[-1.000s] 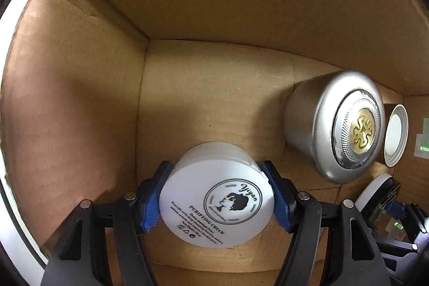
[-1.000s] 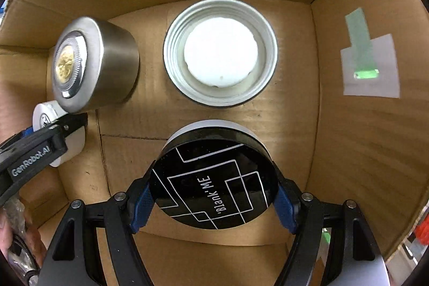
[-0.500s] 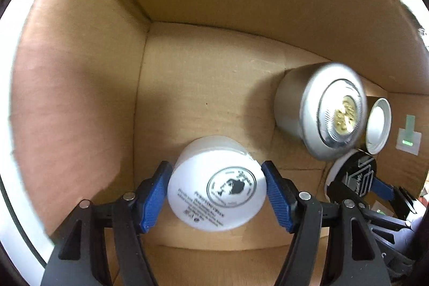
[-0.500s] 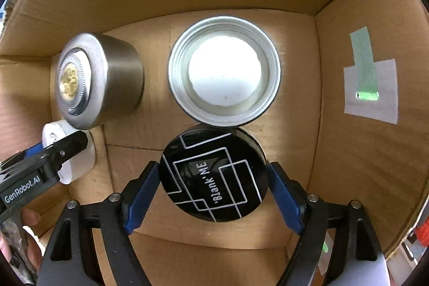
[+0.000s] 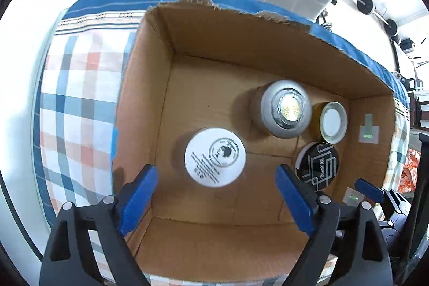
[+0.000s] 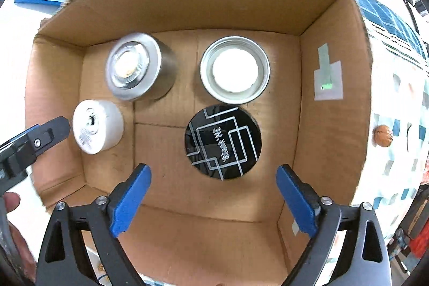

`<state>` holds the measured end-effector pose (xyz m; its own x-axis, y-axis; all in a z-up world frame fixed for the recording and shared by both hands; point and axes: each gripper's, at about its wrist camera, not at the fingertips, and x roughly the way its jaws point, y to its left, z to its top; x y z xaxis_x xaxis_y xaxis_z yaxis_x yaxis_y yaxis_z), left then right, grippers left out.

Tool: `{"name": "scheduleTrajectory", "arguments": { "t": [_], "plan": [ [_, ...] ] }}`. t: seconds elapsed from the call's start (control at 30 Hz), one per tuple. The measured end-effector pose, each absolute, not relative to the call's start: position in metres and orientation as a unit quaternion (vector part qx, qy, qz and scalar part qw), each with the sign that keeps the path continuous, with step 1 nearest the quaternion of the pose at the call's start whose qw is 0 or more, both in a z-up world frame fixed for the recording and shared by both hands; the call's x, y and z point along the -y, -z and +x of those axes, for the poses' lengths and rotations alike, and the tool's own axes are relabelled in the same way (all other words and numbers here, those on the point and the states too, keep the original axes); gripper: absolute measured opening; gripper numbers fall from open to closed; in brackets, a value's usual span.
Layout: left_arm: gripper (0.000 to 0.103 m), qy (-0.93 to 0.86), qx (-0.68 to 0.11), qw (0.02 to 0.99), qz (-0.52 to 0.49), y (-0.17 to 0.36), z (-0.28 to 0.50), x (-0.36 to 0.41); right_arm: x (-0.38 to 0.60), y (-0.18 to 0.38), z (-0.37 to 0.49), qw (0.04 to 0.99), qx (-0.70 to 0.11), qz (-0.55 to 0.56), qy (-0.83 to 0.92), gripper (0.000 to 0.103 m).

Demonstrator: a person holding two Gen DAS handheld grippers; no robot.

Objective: Organize rigid objects
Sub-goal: 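Open both grippers and lift them out of the box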

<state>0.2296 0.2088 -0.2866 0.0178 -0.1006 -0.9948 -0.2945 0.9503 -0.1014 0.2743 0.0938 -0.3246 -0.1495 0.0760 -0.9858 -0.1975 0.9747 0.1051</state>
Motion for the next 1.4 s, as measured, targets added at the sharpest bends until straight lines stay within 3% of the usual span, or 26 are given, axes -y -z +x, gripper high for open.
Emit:
{"name": "scheduleTrajectory", "arguments": {
  "t": [0.07,0.13,0.33,0.97,1.4],
  "plan": [
    [0.092,-0.068,-0.690,0.705,-0.150,0.278,0.224,-0.206,-0.096,0.317,0.267,0.653,-0.749,-0.042,-0.106,0.103],
    [0.103,-0.069,-0.687,0.706,-0.155,0.274,0.223,-0.216,-0.095,0.312,0.263,0.657,-0.746,-0.037,-0.105,0.103],
    [0.103,-0.068,-0.673,0.721,-0.146,0.257,0.213,-0.215,-0.089,0.299,0.259,0.678,-0.725,-0.036,-0.114,0.103],
    [0.103,-0.041,-0.598,0.795,-0.092,0.157,0.160,-0.176,-0.049,0.179,0.195,0.746,-0.652,-0.047,-0.130,0.103],
    [0.103,-0.019,-0.583,0.808,-0.080,0.132,0.161,-0.136,-0.015,0.150,0.185,0.754,-0.638,-0.018,-0.155,0.103]
  ]
}}
